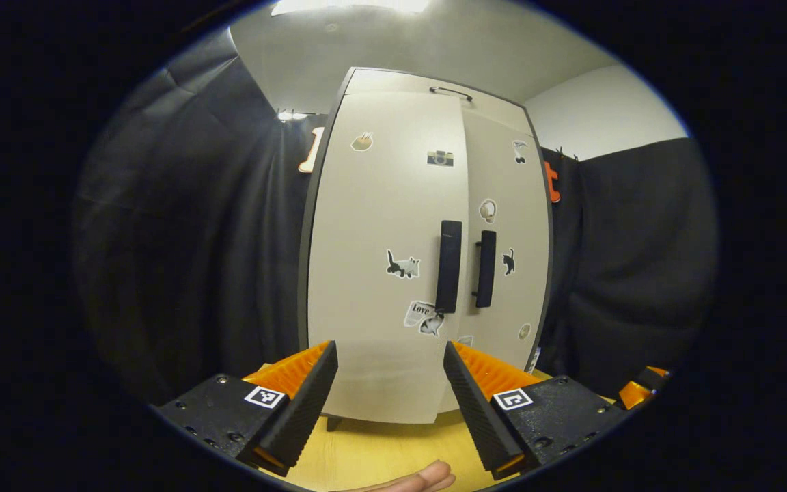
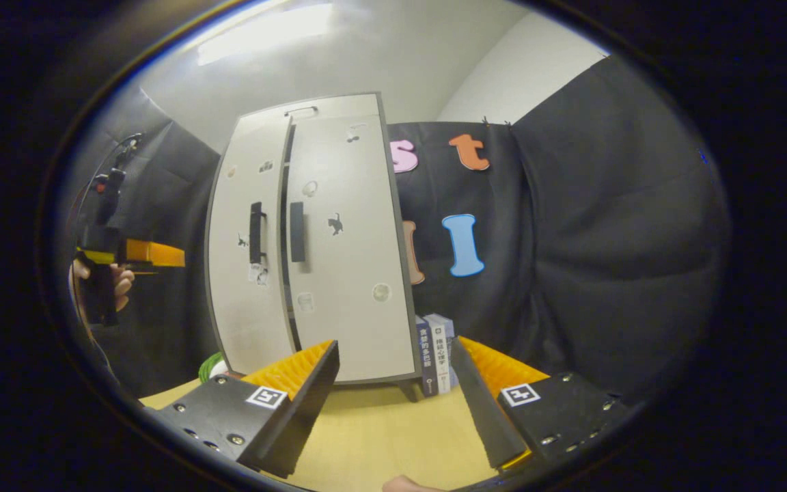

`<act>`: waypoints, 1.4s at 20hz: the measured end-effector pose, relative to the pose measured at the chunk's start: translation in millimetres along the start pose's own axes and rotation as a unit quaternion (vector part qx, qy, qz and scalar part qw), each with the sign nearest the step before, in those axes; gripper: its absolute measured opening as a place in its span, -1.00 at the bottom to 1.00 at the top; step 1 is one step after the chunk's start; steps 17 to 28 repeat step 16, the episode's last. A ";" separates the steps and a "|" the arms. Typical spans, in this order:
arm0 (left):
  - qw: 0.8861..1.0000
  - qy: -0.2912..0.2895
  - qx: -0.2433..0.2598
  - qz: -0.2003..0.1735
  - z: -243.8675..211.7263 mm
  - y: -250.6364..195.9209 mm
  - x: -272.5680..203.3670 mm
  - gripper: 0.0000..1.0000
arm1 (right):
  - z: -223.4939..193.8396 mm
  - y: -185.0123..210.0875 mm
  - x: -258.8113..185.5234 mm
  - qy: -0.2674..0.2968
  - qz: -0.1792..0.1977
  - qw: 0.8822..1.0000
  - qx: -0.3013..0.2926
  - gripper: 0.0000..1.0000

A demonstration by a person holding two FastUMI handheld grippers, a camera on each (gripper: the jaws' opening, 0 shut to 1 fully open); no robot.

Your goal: Grab one shoe with the right hand and put it into the shoe cabinet, grab the other shoe with the left hand and put it into the shoe cabinet; then close the right door with the right hand and the left door with the left hand.

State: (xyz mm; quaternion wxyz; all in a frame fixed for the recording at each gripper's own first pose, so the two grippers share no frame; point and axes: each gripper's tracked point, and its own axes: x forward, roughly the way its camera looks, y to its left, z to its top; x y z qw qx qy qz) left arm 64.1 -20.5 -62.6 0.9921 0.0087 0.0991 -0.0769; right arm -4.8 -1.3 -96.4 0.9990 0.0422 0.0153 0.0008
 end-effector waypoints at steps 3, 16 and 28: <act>0.999 0.020 0.025 0.034 -30.6 4.0 -34.8 0.94 | 1.9 17.6 -3.3 0.003 0.019 1.000 -0.010 0.95; 0.999 -0.037 -0.001 0.013 -30.0 -32.4 -101.8 0.87 | 30.1 33.3 -17.3 -0.001 0.015 0.999 -0.036 0.96; 0.999 -0.037 -0.001 0.013 -30.0 -32.4 -101.8 0.87 | 30.1 33.3 -17.3 -0.001 0.015 0.999 -0.036 0.96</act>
